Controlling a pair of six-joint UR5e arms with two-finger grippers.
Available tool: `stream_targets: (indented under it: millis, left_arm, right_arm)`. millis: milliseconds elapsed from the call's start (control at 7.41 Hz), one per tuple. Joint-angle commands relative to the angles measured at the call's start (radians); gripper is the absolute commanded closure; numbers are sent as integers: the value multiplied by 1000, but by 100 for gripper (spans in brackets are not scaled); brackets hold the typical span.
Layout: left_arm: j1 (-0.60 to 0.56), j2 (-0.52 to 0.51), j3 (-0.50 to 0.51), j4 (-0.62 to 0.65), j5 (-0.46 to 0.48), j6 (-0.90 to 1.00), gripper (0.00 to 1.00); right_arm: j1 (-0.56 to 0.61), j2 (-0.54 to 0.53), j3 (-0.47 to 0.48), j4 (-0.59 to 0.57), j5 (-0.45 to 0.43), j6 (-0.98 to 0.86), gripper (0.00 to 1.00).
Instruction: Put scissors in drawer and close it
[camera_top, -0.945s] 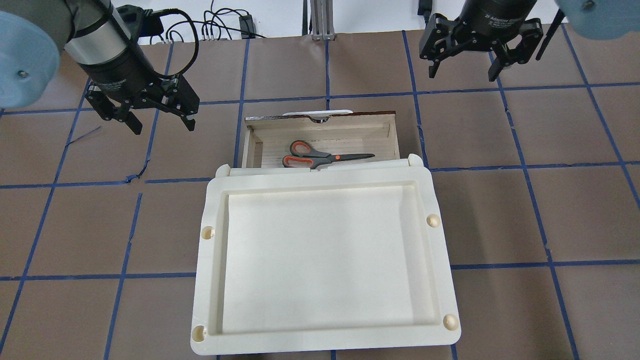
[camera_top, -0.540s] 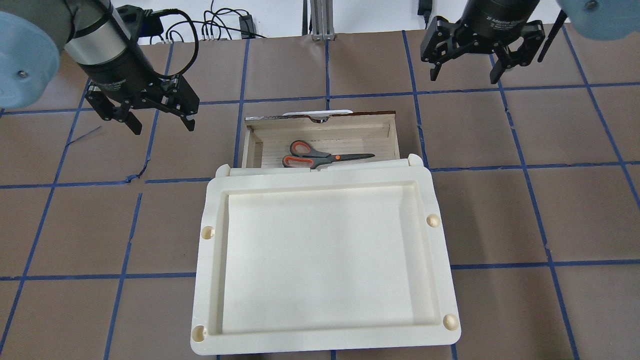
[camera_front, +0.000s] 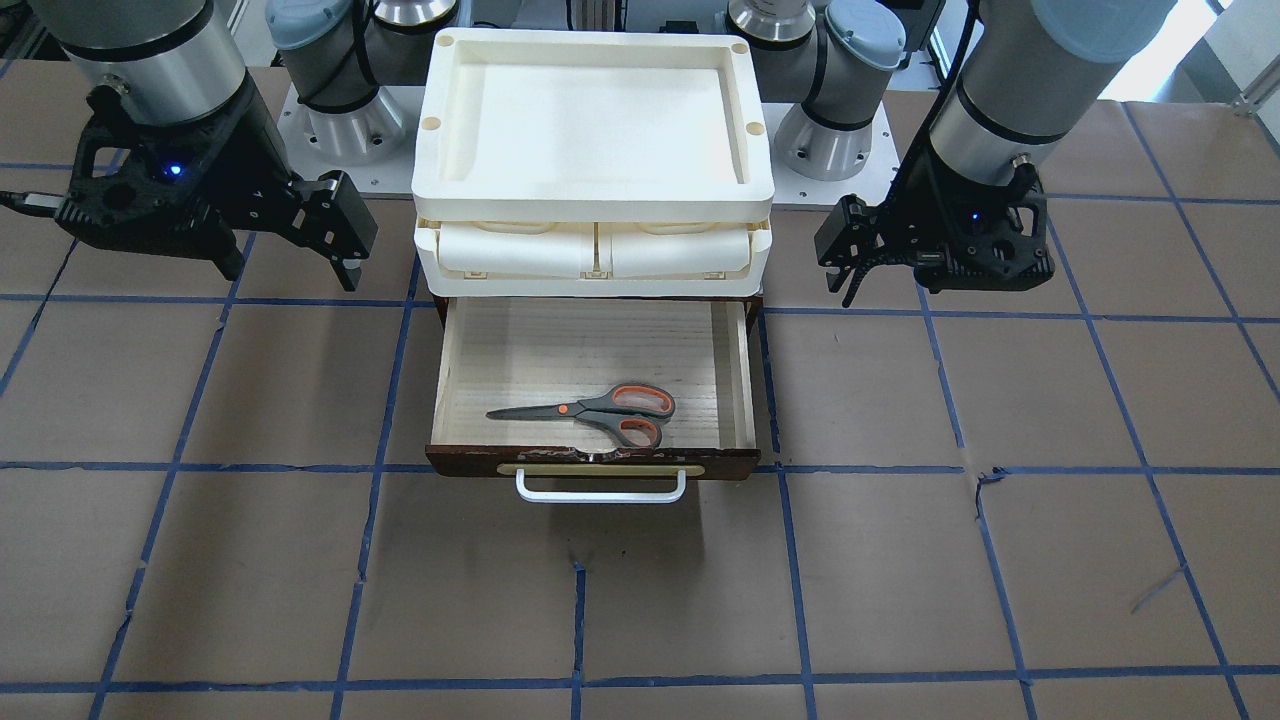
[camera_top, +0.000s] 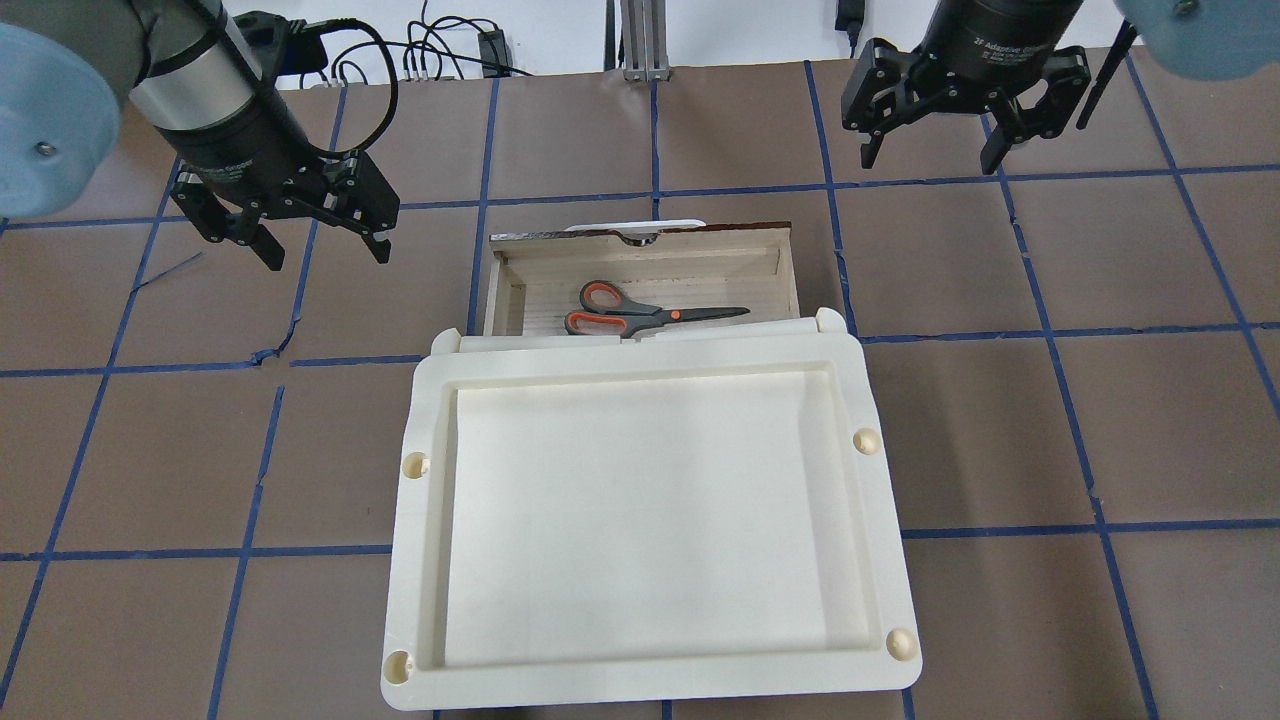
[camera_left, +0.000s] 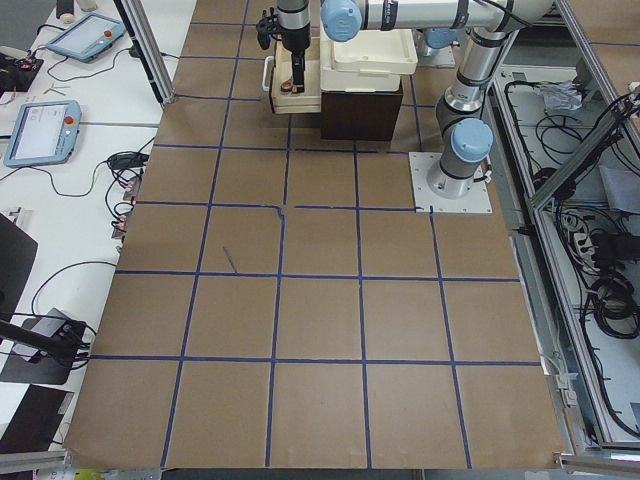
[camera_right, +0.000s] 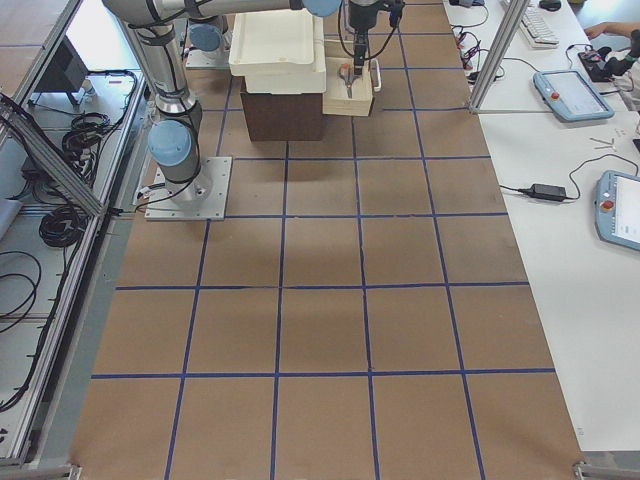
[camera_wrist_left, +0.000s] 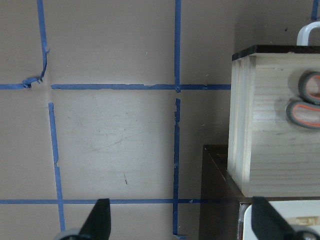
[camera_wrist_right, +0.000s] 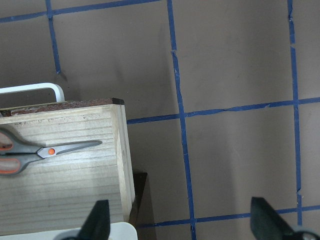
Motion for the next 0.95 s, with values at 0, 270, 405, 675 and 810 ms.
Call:
stream_targets:
  millis: [0, 270, 405, 675, 810]
  left_arm:
    - [4, 0, 1, 2, -1, 2, 0]
    - [4, 0, 0, 2, -1, 1, 0]
    - [4, 0, 1, 2, -1, 2, 0]
    - [4, 0, 1, 2, -1, 3, 0]
    - [4, 0, 1, 2, -1, 3, 0]
  right_arm:
    - [0, -2, 2, 6, 0, 0, 0]
    - [-9, -1, 5, 10, -3, -2, 0]
    - [-11, -2, 5, 12, -3, -3, 0]
    - [-6, -2, 7, 10, -3, -3, 0]
    - [-9, -2, 7, 12, -3, -3, 0]
